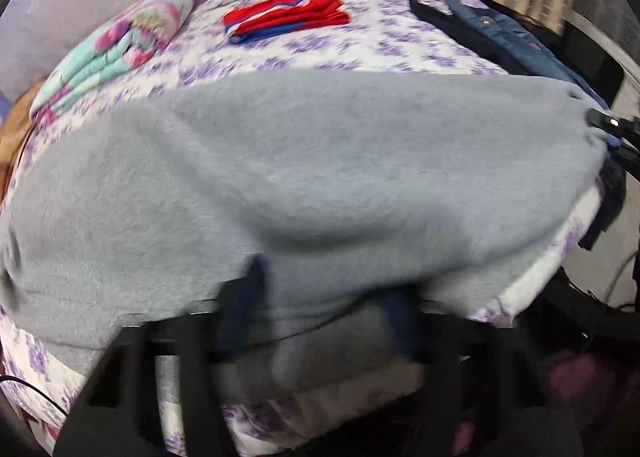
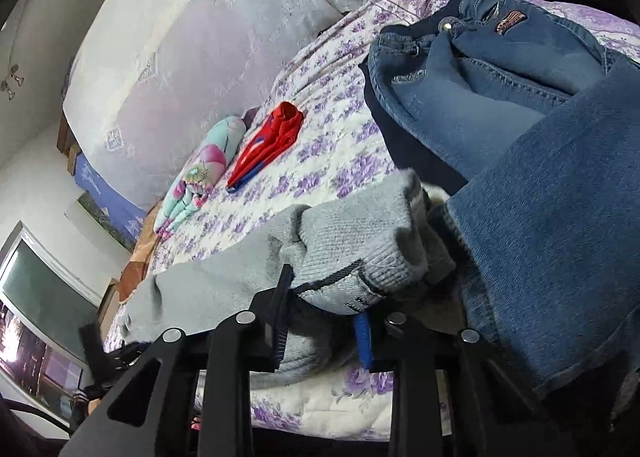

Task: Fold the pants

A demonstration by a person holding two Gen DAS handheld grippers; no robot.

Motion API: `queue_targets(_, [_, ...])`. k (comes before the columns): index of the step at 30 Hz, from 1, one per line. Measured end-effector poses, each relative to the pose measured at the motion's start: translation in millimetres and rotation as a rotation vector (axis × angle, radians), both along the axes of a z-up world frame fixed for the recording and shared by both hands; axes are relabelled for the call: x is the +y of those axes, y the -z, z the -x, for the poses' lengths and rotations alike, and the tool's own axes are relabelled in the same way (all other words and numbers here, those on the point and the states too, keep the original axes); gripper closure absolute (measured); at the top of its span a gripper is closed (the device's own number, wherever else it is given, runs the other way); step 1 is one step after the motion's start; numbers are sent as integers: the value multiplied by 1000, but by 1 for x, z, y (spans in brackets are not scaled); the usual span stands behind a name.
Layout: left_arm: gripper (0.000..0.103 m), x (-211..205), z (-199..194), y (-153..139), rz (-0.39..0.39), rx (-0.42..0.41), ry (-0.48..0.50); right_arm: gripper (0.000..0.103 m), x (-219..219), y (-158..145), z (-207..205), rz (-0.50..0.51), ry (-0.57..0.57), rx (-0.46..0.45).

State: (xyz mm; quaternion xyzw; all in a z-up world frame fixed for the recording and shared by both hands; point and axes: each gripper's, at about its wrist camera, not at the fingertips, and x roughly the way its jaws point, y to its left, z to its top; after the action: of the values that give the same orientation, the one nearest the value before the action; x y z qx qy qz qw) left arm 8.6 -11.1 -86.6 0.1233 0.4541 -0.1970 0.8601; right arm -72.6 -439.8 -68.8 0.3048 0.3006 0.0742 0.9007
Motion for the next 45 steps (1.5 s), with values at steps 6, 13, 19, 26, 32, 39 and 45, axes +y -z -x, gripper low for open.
queue_targets(6, [88,19,34,-64,59,-111,59,80,3,-45,15,89,-57,-227])
queue_targets(13, [78,21,39,2,-31,90,94,76,-10,23,11,87,-44,50])
queue_targets(19, [31,42,38,-36,94,34,71,54,-13,-30,41,230,108,-55])
queue_targets(26, [18,114,12,-70,214,-57,-113,40,34,-78,19,238,-65,-198])
queue_targets(32, [41,195,-32,-4,221,51,-379,77,23,13,-55,234,-67,160])
queue_targets(39, [30,192,-11,-25,217,-2,-348,31,41,-31,-63,147,-165,30])
queue_targets(45, [7,104,-7,-55,132,-163,-120,17,163,-83,-170,19,-578,-13])
